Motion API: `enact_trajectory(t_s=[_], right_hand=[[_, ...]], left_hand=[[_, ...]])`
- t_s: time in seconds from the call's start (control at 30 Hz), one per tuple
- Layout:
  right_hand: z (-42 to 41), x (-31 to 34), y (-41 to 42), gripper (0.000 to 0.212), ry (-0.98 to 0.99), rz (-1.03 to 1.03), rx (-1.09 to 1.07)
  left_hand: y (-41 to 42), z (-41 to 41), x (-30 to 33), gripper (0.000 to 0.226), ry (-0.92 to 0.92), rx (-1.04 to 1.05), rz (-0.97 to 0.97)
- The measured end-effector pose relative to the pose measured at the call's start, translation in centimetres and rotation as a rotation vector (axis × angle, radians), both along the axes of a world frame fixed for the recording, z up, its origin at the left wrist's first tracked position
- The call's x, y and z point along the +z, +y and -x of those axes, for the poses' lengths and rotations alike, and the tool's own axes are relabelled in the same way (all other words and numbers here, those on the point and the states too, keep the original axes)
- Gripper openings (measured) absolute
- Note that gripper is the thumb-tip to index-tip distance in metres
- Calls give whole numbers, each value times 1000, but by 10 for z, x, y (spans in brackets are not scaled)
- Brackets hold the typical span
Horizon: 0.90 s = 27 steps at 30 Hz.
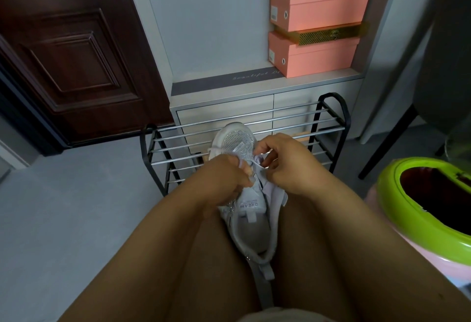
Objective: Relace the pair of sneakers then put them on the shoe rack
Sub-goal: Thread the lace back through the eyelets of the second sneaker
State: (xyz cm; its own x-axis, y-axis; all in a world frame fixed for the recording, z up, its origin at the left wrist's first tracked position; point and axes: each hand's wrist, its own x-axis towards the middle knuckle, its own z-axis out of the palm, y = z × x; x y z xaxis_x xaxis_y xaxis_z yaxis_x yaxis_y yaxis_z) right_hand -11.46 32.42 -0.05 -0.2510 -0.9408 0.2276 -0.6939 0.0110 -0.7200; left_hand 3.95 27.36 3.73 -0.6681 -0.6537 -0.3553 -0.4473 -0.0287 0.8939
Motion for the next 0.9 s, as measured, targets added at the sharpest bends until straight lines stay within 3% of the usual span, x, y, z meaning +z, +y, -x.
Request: enact_trajectory(t_s=[0.2, 0.33, 0.4, 0.57, 0.7, 0.9], right_hand=[[1, -6, -6, 26, -2, 23, -63], [0, -5, -6, 21, 16, -2, -92], [-1, -3, -6, 22, 30, -17, -103], [-5, 1, -1, 42, 36, -22, 2], [-8, 4, 1, 39, 59, -14, 89], [-6, 6, 2, 27, 90, -21, 133]], left_hand=[[4, -35, 28, 9, 363, -230, -286], [4, -51, 50, 16, 676, -498, -479], [3, -52, 56, 11, 758, -522, -505], [-3, -42, 40, 9, 549, -91, -261], [-7, -38, 32, 24, 404, 57, -217], [-17, -36, 19, 32, 552, 372, -245]])
